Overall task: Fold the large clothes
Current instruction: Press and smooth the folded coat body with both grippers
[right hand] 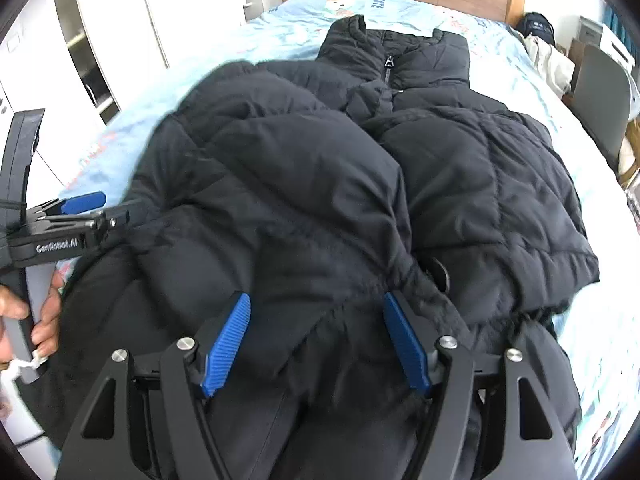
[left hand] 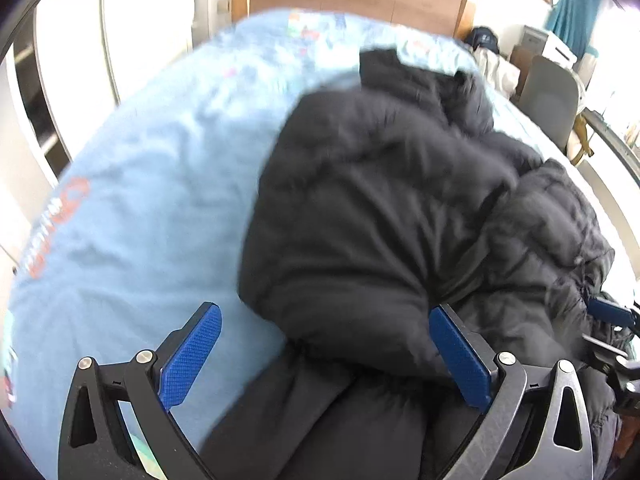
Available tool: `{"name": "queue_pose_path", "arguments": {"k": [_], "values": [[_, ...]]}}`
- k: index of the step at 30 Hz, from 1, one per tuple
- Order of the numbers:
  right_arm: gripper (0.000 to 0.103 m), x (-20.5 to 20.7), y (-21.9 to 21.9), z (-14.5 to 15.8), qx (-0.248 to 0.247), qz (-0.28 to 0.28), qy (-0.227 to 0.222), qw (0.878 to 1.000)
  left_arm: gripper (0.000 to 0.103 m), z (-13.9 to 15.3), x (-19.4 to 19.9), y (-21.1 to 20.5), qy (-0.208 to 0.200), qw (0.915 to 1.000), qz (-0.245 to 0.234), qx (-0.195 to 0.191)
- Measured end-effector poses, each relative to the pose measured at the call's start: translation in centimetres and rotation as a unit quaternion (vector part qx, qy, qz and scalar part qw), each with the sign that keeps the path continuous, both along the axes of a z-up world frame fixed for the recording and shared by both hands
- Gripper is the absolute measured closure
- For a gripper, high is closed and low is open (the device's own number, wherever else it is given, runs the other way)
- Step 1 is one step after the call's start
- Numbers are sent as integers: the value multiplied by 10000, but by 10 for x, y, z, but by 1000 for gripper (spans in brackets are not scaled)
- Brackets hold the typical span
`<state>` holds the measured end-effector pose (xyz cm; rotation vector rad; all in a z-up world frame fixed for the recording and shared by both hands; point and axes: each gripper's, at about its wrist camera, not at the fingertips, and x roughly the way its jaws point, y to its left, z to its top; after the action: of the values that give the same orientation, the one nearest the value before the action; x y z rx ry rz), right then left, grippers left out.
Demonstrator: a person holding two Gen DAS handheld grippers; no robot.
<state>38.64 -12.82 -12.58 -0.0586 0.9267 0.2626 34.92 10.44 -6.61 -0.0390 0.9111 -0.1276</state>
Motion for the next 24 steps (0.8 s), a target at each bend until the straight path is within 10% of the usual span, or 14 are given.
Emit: {"name": "queue_pose_path", "arguments": {"k": [8,14,24], "values": [[35,-7,3,32,486,236,-486,9974,1,34,51,-26,-347,9991,-228,44],[35,15,-20,-13,570,-55,94,9983,1,-9,83,-75,200,9980,-580,136],[35,2,-29,-18,499,-28,283,9983,1,-26,44,-78,306,9956,-688,553]]}}
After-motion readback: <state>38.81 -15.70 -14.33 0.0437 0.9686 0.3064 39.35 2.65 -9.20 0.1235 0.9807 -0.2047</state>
